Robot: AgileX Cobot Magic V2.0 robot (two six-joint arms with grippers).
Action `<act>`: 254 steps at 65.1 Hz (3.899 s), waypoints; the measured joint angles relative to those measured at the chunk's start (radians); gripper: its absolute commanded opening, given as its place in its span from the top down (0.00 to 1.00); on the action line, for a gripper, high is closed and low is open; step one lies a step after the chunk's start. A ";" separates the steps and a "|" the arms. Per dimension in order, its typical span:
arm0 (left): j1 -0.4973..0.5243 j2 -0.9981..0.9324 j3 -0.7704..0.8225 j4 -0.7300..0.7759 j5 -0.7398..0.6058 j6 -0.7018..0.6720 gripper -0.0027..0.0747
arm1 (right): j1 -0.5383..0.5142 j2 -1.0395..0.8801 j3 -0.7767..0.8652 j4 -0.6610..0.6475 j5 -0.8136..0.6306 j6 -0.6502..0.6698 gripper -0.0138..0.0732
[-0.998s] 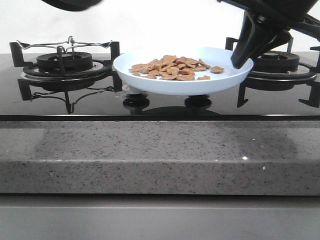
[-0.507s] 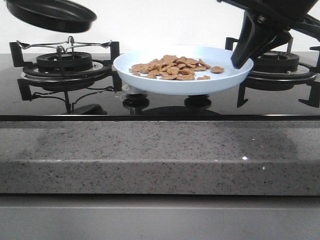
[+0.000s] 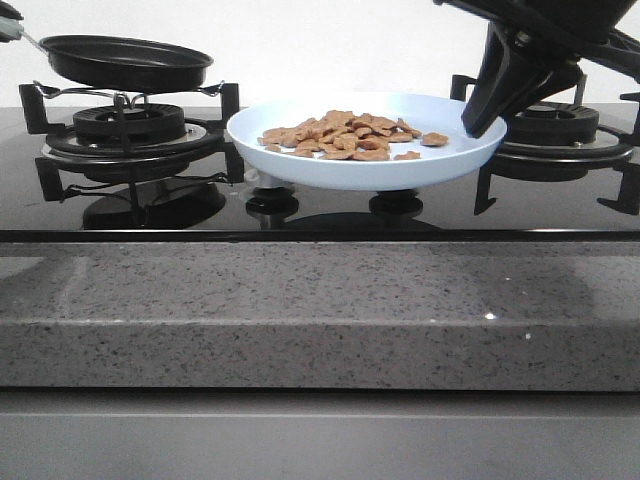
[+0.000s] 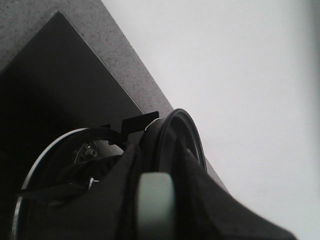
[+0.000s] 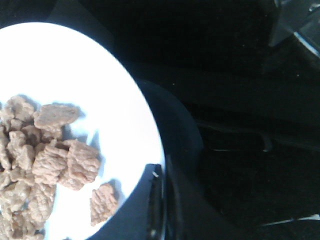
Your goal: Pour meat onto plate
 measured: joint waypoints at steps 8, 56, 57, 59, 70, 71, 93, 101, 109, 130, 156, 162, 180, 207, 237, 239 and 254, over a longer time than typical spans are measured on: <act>0.000 0.002 0.000 -0.001 0.009 -0.002 0.99 | 0.000 0.000 0.000 0.000 0.000 0.000 0.92; 0.000 0.002 -0.002 0.066 0.021 -0.004 0.43 | 0.000 0.000 0.000 0.000 0.000 0.000 0.92; 0.000 0.002 -0.002 0.069 0.021 -0.004 0.41 | 0.000 0.000 0.000 0.000 0.000 0.000 0.92; 0.000 0.002 -0.002 0.076 0.026 -0.004 0.39 | 0.000 0.000 0.000 0.000 0.000 0.000 0.92; 0.014 0.002 -0.002 0.127 0.046 -0.004 0.38 | 0.000 0.000 0.000 0.000 0.000 0.000 0.92; 0.014 0.000 -0.002 0.131 0.048 -0.004 0.38 | 0.000 0.000 0.000 0.000 0.000 0.000 0.92; 0.133 -0.096 -0.002 0.377 0.118 -0.020 0.38 | 0.000 0.000 0.000 0.000 0.000 0.000 0.92; 0.142 -0.177 -0.002 0.553 0.120 -0.064 0.38 | 0.000 0.000 0.000 0.000 0.000 0.000 0.92; 0.120 -0.287 -0.002 0.730 0.122 -0.125 0.38 | 0.000 0.000 0.000 0.000 0.000 0.000 0.92; -0.133 -0.520 -0.001 1.147 0.123 -0.341 0.40 | 0.000 0.000 0.000 0.000 0.000 0.000 0.92; -0.425 -0.707 0.181 1.734 0.150 -0.811 0.40 | 0.000 0.000 0.000 0.000 0.000 0.000 0.92; -0.430 -0.762 0.234 1.748 0.150 -0.840 0.40 | 0.000 0.000 0.000 0.000 0.000 0.000 0.92; -0.430 -0.885 0.344 1.756 0.133 -0.856 0.40 | 0.000 0.000 0.000 0.000 0.000 0.000 0.92; -0.430 -0.902 0.352 1.756 0.121 -0.856 0.40 | 0.000 0.000 0.000 0.000 0.000 0.000 0.92; -0.430 -0.902 0.352 1.756 0.121 -0.856 0.40 | 0.000 0.000 0.000 0.000 0.000 0.000 0.92; -0.430 -0.902 0.352 1.756 0.121 -0.856 0.40 | 0.000 0.000 0.000 0.000 0.000 0.000 0.92; -0.430 -0.902 0.352 1.756 0.121 -0.856 0.40 | -0.002 0.024 -0.111 -0.017 0.009 0.000 0.92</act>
